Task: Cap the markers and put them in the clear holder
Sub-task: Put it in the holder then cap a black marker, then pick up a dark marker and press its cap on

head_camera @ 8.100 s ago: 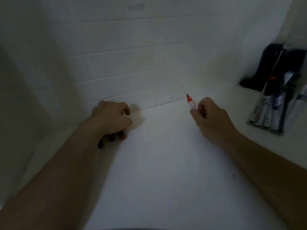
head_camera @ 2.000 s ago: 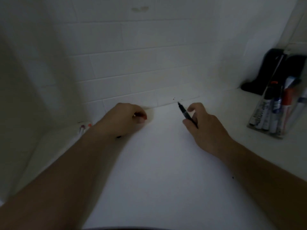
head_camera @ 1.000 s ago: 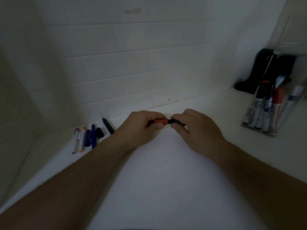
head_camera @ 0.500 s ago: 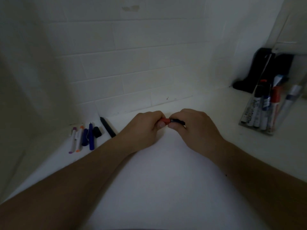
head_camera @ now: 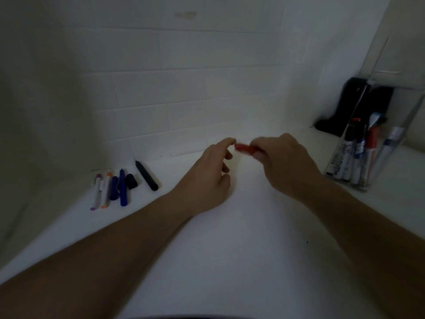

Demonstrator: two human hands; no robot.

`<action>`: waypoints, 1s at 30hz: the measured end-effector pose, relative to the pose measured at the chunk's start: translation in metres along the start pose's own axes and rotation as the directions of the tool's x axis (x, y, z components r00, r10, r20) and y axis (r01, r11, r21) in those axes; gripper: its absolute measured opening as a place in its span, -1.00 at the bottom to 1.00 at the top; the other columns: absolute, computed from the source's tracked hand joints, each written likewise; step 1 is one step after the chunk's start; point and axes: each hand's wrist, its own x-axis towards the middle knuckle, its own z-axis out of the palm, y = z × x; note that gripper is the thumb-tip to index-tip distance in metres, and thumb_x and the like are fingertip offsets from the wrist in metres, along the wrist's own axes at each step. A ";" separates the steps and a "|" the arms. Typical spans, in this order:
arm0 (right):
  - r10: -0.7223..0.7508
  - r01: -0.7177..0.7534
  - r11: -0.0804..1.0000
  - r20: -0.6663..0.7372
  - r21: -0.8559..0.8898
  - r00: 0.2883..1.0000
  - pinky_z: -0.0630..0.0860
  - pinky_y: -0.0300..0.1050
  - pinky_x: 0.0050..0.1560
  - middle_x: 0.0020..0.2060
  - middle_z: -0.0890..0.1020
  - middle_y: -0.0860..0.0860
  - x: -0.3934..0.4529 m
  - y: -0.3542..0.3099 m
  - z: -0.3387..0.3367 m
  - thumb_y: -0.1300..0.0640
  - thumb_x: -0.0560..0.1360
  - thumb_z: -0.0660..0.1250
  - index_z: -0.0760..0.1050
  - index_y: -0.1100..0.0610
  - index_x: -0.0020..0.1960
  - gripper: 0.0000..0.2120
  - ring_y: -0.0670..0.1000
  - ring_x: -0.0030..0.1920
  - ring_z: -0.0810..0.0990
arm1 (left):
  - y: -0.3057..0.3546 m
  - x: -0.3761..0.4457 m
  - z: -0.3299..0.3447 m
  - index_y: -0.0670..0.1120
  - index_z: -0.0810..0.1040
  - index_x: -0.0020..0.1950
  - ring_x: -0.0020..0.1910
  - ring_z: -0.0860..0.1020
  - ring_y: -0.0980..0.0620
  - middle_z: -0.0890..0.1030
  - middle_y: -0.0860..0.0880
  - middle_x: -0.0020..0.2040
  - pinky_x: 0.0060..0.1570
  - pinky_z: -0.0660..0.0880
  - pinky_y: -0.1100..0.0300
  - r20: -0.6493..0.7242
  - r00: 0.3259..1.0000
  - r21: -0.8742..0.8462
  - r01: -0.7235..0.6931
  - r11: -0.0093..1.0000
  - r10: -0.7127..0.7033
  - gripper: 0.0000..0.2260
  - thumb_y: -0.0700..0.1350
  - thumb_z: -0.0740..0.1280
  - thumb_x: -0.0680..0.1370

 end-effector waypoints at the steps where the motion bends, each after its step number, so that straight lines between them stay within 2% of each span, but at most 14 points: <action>1: 0.047 -0.045 0.994 -0.014 0.100 0.999 0.35 -0.10 -0.20 -0.17 0.54 -0.09 0.004 0.003 -0.009 0.05 0.65 0.19 0.49 -0.05 0.12 -0.88 -0.02 -0.15 0.48 | 0.002 -0.001 0.001 0.09 0.08 0.55 0.03 0.50 0.13 0.39 0.04 0.23 0.01 0.52 0.19 -0.015 1.000 0.000 -0.020 1.000 0.020 -0.31 -0.26 0.27 0.50; 3: 0.144 -0.117 0.967 -0.106 0.228 0.984 0.38 -0.17 -0.17 -0.09 0.56 -0.03 0.009 0.011 -0.033 0.07 0.64 0.23 0.51 0.03 0.19 -0.83 -0.01 -0.13 0.51 | 0.007 -0.004 0.003 0.08 0.06 0.57 0.05 0.47 0.12 0.37 0.03 0.24 0.02 0.50 0.20 -0.022 0.995 0.048 -0.098 0.994 0.099 -0.29 -0.25 0.29 0.50; 6: 0.260 -0.185 0.942 -0.262 0.280 0.929 0.42 -0.23 -0.05 0.00 0.56 -0.01 0.008 0.032 -0.075 0.06 0.63 0.28 0.52 0.09 0.26 -0.76 0.00 -0.05 0.55 | 0.017 -0.008 0.005 0.09 0.16 0.55 0.10 0.46 0.07 0.36 0.00 0.29 0.03 0.49 0.15 0.064 0.969 0.154 -0.246 0.957 0.239 -0.34 -0.24 0.28 0.49; 8: 0.281 -0.220 0.954 -0.346 0.205 0.895 0.34 -0.28 -0.03 0.01 0.53 -0.01 0.002 0.050 -0.103 0.07 0.63 0.29 0.52 0.14 0.27 -0.74 0.00 -0.03 0.51 | 0.022 -0.009 0.008 0.08 0.27 0.52 0.09 0.44 0.06 0.37 -0.03 0.30 -0.03 0.42 0.23 0.129 0.932 0.240 -0.361 0.901 0.339 -0.40 -0.24 0.26 0.51; 10: 0.244 -0.246 0.968 -0.405 0.049 0.881 0.35 -0.12 0.07 0.03 0.58 0.10 -0.007 0.070 -0.124 0.09 0.62 0.29 0.53 0.19 0.25 -0.73 0.12 0.02 0.52 | 0.025 -0.009 0.011 0.08 0.39 0.45 0.07 0.45 0.05 0.41 -0.04 0.28 -0.05 0.41 0.23 0.166 0.899 0.297 -0.438 0.848 0.406 -0.50 -0.23 0.24 0.54; 13: 0.214 -0.269 0.957 -0.367 -0.108 0.906 0.39 0.02 0.11 0.04 0.59 0.22 -0.016 0.096 -0.140 0.11 0.61 0.28 0.53 0.22 0.20 -0.76 0.25 0.06 0.53 | 0.024 -0.009 0.013 0.08 0.52 0.32 0.06 0.48 0.04 0.45 -0.02 0.26 -0.04 0.49 0.12 0.163 0.882 0.296 -0.471 0.831 0.442 -0.62 -0.21 0.24 0.55; 16: 0.222 -0.278 0.948 -0.302 -0.154 0.927 0.42 -0.01 0.03 0.02 0.63 0.20 -0.022 0.108 -0.138 0.09 0.61 0.26 0.51 0.16 0.19 -0.78 0.25 0.02 0.58 | 0.022 -0.009 0.014 0.07 0.56 0.26 0.05 0.48 0.04 0.46 -0.01 0.24 -0.06 0.50 0.11 0.162 0.882 0.299 -0.471 0.830 0.442 -0.67 -0.20 0.26 0.54; 19: 0.197 -0.248 0.953 -0.265 -0.172 0.944 0.46 -0.06 -0.10 0.03 0.66 0.23 -0.029 0.108 -0.128 0.13 0.58 0.30 0.36 0.05 0.38 -0.62 0.27 -0.06 0.63 | 0.023 -0.010 0.014 0.07 0.57 0.24 0.02 0.49 0.04 0.47 -0.01 0.22 -0.09 0.50 0.11 0.157 0.883 0.309 -0.469 0.828 0.442 -0.68 -0.19 0.28 0.53; 21: 0.184 -0.239 0.941 -0.232 -0.241 0.955 0.51 -0.01 -0.16 0.00 0.65 0.31 -0.032 0.111 -0.120 0.18 0.58 0.30 0.29 0.01 0.48 -0.50 0.29 -0.17 0.61 | 0.023 -0.011 0.013 0.07 0.56 0.23 0.01 0.49 0.04 0.46 -0.01 0.22 -0.11 0.51 0.10 0.151 0.887 0.312 -0.462 0.830 0.437 -0.69 -0.18 0.28 0.53; 23: 0.228 -0.285 0.910 -0.213 -0.300 0.950 0.54 0.06 -0.18 -0.06 0.63 0.32 -0.033 0.115 -0.115 0.17 0.60 0.23 0.30 -0.01 0.47 -0.55 0.19 -0.25 0.46 | 0.022 -0.012 0.012 0.08 0.56 0.23 0.01 0.49 0.04 0.46 -0.01 0.23 -0.11 0.50 0.10 0.147 0.890 0.316 -0.456 0.832 0.432 -0.69 -0.18 0.28 0.53; 25: 0.272 -0.329 0.883 -0.208 -0.336 0.940 0.49 0.04 -0.20 -0.09 0.61 0.29 -0.035 0.121 -0.112 0.14 0.61 0.18 0.39 0.02 0.37 -0.67 0.13 -0.22 0.33 | 0.021 -0.012 0.012 0.09 0.55 0.24 0.01 0.49 0.04 0.46 -0.01 0.24 -0.10 0.50 0.12 0.147 0.892 0.315 -0.452 0.834 0.428 -0.69 -0.17 0.27 0.53; 27: 0.283 -0.335 0.872 -0.192 -0.356 0.940 0.39 -0.03 -0.20 -0.09 0.62 0.25 -0.036 0.125 -0.110 0.15 0.63 0.16 0.45 0.08 0.32 -0.72 0.11 -0.19 0.31 | 0.020 -0.012 0.012 0.10 0.54 0.24 0.01 0.49 0.05 0.45 0.00 0.24 -0.10 0.50 0.13 0.148 0.893 0.314 -0.450 0.836 0.425 -0.69 -0.15 0.26 0.54; 30: 0.300 -0.347 0.844 -0.178 -0.408 0.937 0.36 -0.02 -0.15 -0.07 0.62 0.19 -0.042 0.124 -0.108 0.14 0.63 0.17 0.40 0.05 0.39 -0.66 0.12 -0.13 0.35 | 0.019 -0.013 0.012 0.11 0.54 0.24 0.00 0.49 0.07 0.44 0.02 0.25 -0.11 0.51 0.12 0.146 0.896 0.310 -0.444 0.841 0.420 -0.70 -0.13 0.24 0.55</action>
